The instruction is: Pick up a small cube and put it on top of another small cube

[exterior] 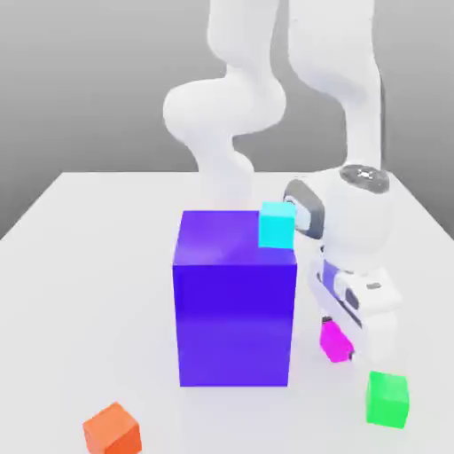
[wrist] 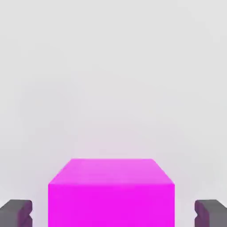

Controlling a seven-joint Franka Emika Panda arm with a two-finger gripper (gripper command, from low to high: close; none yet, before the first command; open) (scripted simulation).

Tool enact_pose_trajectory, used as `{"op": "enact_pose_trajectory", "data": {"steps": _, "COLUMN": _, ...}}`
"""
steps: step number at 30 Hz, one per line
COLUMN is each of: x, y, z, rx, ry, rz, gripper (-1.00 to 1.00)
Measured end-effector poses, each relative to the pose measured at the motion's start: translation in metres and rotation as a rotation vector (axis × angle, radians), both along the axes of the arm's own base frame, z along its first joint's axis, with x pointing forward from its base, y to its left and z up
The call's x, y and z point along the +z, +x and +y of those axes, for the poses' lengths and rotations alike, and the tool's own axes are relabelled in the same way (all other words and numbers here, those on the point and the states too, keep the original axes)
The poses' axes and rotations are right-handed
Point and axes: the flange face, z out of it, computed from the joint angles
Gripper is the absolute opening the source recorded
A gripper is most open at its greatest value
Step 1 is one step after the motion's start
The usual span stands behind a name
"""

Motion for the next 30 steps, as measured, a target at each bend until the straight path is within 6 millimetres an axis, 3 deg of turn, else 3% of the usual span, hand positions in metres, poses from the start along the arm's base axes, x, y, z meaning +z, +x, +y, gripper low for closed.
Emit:
{"op": "enact_pose_trajectory", "data": {"steps": 4, "x": 0.001, "y": 0.0, "z": 0.0, "rx": 0.001, "ry": 0.0, "rz": 0.001, "gripper": -1.0}}
{"op": "enact_pose_trajectory", "data": {"steps": 11, "x": 0.057, "y": 0.0, "z": 0.0, "rx": 0.0, "ry": -0.001, "rz": 0.001, "gripper": -1.0}}
{"op": "enact_pose_trajectory", "data": {"steps": 14, "x": 0.072, "y": 0.025, "z": 0.007, "rx": -0.104, "ry": -0.002, "rz": 0.001, "gripper": -1.0}}
{"op": "enact_pose_trajectory", "data": {"steps": 22, "x": 0.111, "y": 0.112, "z": 0.034, "rx": -0.472, "ry": -0.001, "rz": 0.001, "gripper": -1.0}}
{"op": "enact_pose_trajectory", "data": {"steps": 24, "x": 0.1, "y": 0.121, "z": 0.038, "rx": -0.506, "ry": 0.0, "rz": 0.001, "gripper": -1.0}}
{"op": "enact_pose_trajectory", "data": {"steps": 27, "x": 0.063, "y": 0.124, "z": 0.038, "rx": -0.517, "ry": 0.0, "rz": 0.001, "gripper": -1.0}}
{"op": "enact_pose_trajectory", "data": {"steps": 28, "x": 0.055, "y": 0.124, "z": 0.038, "rx": -0.518, "ry": 0.0, "rz": 0.001, "gripper": 1.0}}
{"op": "enact_pose_trajectory", "data": {"steps": 30, "x": 0.055, "y": 0.124, "z": 0.038, "rx": -0.518, "ry": 0.0, "rz": 0.001, "gripper": 1.0}}
